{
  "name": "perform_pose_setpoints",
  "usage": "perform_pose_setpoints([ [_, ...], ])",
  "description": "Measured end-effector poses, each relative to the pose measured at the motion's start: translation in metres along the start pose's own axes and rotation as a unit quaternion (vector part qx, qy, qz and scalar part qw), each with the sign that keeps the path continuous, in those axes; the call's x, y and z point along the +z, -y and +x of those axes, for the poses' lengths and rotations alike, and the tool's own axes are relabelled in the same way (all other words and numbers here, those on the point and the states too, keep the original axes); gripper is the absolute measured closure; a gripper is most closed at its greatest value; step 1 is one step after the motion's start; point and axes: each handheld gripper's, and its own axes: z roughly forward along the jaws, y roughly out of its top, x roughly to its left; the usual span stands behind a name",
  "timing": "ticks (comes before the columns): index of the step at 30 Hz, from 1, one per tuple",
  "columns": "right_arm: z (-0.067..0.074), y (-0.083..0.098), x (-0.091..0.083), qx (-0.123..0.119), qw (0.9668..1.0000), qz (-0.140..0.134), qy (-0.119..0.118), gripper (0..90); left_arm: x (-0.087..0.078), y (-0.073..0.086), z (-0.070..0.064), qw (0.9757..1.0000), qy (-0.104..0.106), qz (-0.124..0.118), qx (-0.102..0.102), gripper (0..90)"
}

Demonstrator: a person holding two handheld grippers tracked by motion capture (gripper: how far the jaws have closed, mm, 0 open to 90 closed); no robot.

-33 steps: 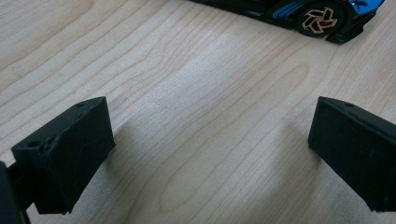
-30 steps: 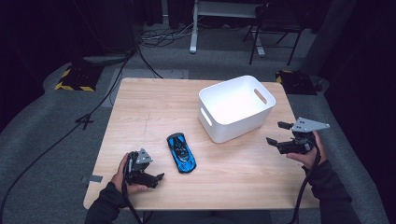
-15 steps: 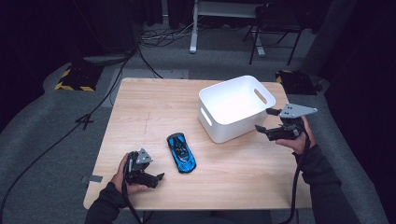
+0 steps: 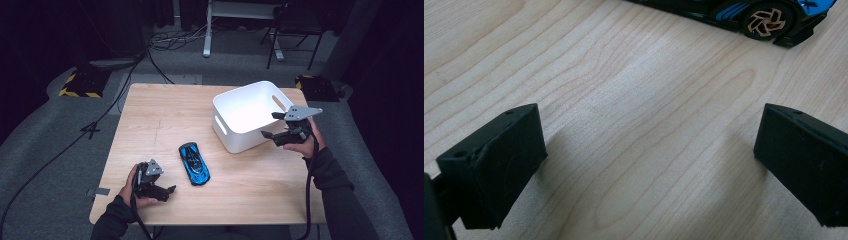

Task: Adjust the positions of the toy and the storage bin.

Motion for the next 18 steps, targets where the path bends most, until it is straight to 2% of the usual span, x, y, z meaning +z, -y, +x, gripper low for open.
perform_pose_setpoints([
  [4,-0.002,-0.001,0.01,0.009,0.9997,0.007,-0.021,20.0,0.0,0.0,0.0,1.0,0.0,0.0,0.0,0.4],
  [12,-0.006,-0.001,0.031,0.018,0.9988,0.031,-0.033,21.1,0.0,0.0,0.0,1.0,-0.002,-0.001,-0.001,0.4],
  [15,-0.005,-0.001,0.038,0.017,0.9981,0.036,-0.048,20.8,0.0,0.0,0.0,1.0,-0.002,-0.001,-0.001,0.4],
  [18,-0.002,-0.001,0.043,0.02,0.9967,0.038,-0.069,28.8,0.0,0.0,0.0,1.0,-0.004,-0.001,0.001,0.4],
])
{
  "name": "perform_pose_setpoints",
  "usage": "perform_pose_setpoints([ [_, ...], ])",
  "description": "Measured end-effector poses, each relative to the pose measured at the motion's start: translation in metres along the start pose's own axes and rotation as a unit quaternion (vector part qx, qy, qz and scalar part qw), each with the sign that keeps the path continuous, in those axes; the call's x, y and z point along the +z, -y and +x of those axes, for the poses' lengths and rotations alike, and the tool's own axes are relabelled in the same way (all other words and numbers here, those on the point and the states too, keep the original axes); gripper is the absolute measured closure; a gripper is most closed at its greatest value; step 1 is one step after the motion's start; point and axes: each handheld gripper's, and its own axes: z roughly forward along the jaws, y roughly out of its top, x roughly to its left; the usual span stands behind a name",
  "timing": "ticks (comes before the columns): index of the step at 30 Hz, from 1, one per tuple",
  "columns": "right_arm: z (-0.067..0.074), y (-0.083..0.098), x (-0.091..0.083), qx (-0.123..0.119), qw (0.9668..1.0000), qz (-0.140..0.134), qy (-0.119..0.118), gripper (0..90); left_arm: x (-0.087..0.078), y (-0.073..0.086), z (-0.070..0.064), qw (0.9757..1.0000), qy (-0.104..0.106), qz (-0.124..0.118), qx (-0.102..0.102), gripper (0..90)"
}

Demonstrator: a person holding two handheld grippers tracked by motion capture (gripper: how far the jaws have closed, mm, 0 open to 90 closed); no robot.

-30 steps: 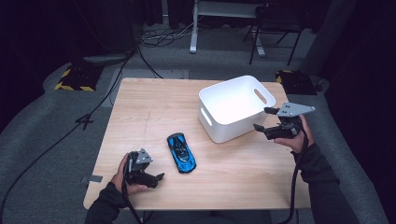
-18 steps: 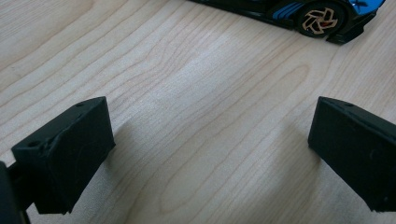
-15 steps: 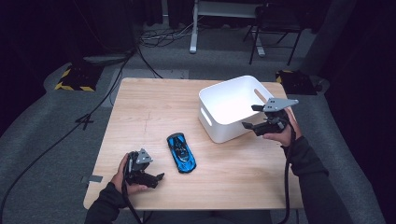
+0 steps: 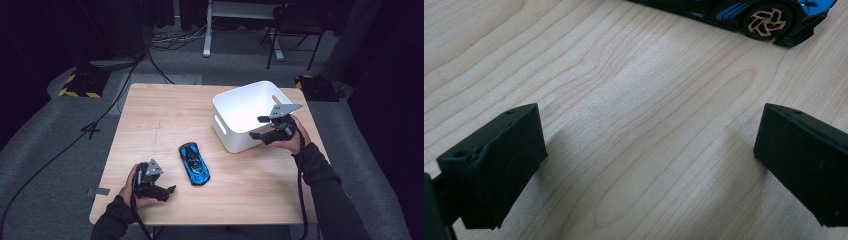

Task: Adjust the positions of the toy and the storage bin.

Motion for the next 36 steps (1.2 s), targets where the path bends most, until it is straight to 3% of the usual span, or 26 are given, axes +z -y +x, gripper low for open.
perform_pose_setpoints([
  [2,0.002,0.0,0.004,-0.004,1.0,0.003,-0.005,28.7,0.0,0.0,0.0,1.0,0.001,0.0,-0.001,0.5],
  [7,0.006,-0.005,0.005,-0.005,0.9998,-0.01,-0.018,42.3,0.0,0.0,-0.001,1.0,0.0,-0.001,-0.004,0.5],
  [13,0.009,-0.01,0.009,-0.009,0.9999,-0.003,-0.011,50.6,0.0,0.0,0.0,1.0,-0.003,0.0,0.0,0.5],
  [17,0.013,-0.014,0.016,-0.01,0.9999,-0.004,0.001,60.0,0.0,0.0,0.0,1.0,-0.002,0.0,-0.001,0.5],
  [18,0.016,-0.018,0.021,-0.009,0.9999,-0.005,0.0,66.5,0.0,0.0,0.0,1.0,-0.002,0.0,-0.001,0.5],
  [22,0.021,-0.024,0.029,-0.012,0.9999,0.003,0.009,72.8,0.0,0.0,-0.001,1.0,-0.001,-0.001,-0.004,0.5],
  [27,0.022,-0.028,0.032,-0.007,0.9997,0.004,0.025,71.9,0.0,0.0,-0.001,1.0,-0.001,-0.001,-0.004,0.6],
  [29,0.022,-0.028,0.029,-0.002,0.9996,-0.005,0.029,66.1,0.0,0.0,-0.001,1.0,-0.001,-0.001,-0.004,0.5],
  [32,0.023,-0.027,0.018,0.004,0.9994,-0.018,0.03,54.2,0.0,0.0,-0.001,1.0,-0.001,-0.001,-0.004,0.5],
  [36,0.026,-0.022,-0.004,0.007,0.9983,-0.044,0.038,47.1,0.0,0.0,0.0,1.0,-0.003,0.0,-0.001,0.5],
])
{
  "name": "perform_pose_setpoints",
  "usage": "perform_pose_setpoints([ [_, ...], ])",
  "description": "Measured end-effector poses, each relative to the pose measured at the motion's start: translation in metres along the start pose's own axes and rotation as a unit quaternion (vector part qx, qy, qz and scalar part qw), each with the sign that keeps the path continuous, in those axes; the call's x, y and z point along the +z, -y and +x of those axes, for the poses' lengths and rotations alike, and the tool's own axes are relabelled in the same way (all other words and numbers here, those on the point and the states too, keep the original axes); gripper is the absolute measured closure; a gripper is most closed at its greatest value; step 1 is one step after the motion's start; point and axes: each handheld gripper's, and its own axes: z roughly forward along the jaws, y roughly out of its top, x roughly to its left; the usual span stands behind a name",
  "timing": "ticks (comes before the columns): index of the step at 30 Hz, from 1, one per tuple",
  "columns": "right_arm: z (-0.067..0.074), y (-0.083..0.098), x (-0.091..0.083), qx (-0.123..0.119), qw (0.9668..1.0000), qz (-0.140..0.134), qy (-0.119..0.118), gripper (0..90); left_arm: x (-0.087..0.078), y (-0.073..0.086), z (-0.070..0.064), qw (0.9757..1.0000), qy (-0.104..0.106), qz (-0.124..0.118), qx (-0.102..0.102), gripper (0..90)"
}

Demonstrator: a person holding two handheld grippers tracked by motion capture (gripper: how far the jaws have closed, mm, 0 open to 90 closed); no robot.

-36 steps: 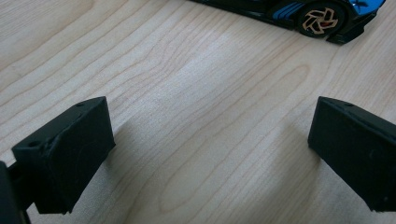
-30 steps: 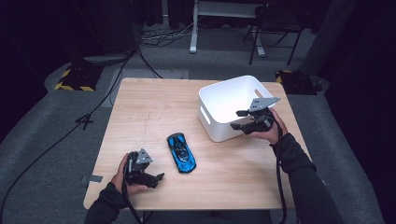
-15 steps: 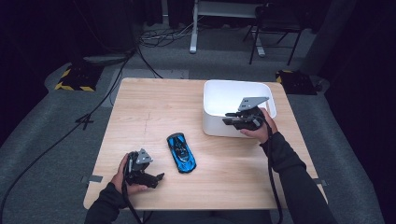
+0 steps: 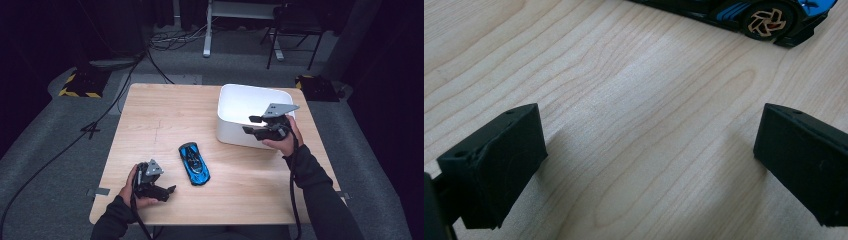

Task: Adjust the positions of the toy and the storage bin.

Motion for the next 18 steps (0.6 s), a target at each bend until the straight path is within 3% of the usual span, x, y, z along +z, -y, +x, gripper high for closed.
perform_pose_setpoints([
  [9,0.014,0.006,-0.032,0.001,0.9994,-0.03,0.02,38.0,0.001,0.0,0.0,1.0,0.002,-0.003,-0.002,0.5],
  [11,0.022,0.009,-0.039,-0.008,0.9989,-0.038,0.027,32.9,0.001,0.0,0.0,1.0,0.002,-0.002,-0.002,0.5],
  [16,0.039,0.018,-0.047,-0.006,0.9982,-0.057,0.019,26.0,0.001,0.0,0.0,1.0,0.002,-0.003,-0.003,0.5],
  [18,0.048,0.023,-0.047,-0.011,0.9982,-0.051,0.03,22.4,0.001,0.0,0.0,1.0,0.002,-0.001,-0.001,0.5],
])
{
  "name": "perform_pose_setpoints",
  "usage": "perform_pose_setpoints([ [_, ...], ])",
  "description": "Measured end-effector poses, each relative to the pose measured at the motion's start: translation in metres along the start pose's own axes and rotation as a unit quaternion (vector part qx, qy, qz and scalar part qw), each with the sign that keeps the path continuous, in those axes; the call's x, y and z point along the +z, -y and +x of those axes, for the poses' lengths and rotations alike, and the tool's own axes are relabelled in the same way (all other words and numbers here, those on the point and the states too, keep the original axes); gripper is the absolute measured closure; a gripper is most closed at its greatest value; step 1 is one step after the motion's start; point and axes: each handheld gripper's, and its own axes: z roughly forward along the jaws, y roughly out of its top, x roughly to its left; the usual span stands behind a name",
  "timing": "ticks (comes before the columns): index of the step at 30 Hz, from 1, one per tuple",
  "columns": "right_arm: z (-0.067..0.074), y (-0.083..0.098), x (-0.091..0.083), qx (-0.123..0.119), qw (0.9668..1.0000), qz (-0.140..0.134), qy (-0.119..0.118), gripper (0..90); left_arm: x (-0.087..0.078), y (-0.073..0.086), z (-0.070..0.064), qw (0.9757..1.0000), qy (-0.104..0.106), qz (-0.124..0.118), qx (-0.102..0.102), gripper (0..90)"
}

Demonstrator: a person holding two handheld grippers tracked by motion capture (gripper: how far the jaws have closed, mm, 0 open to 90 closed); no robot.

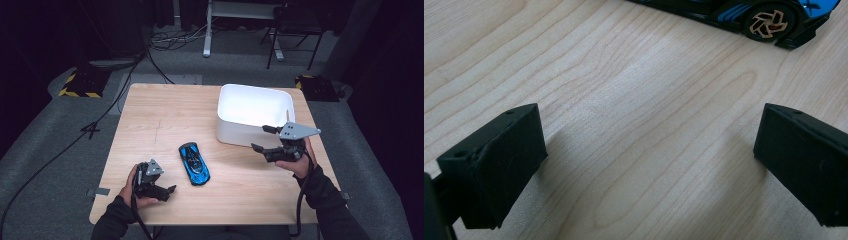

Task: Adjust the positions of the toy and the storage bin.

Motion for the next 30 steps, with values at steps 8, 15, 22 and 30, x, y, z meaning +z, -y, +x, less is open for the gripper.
perform_pose_setpoints([
  [8,0.047,0.03,0.017,0.01,0.9998,0.016,-0.004,18.9,-0.001,0.0,0.0,1.0,-0.003,0.002,-0.001,0.5],
  [15,0.07,0.044,0.045,-0.001,0.9987,0.04,-0.032,18.4,0.0,0.0,-0.001,1.0,-0.004,0.0,-0.005,0.6],
  [22,0.098,0.057,0.086,0.004,0.9952,0.076,-0.063,19.8,-0.001,0.001,-0.001,1.0,-0.003,0.001,-0.008,0.6],
  [30,0.125,0.055,0.114,-0.01,0.9936,0.086,-0.072,20.2,-0.001,0.001,-0.002,1.0,-0.002,0.0,-0.009,0.6],
])
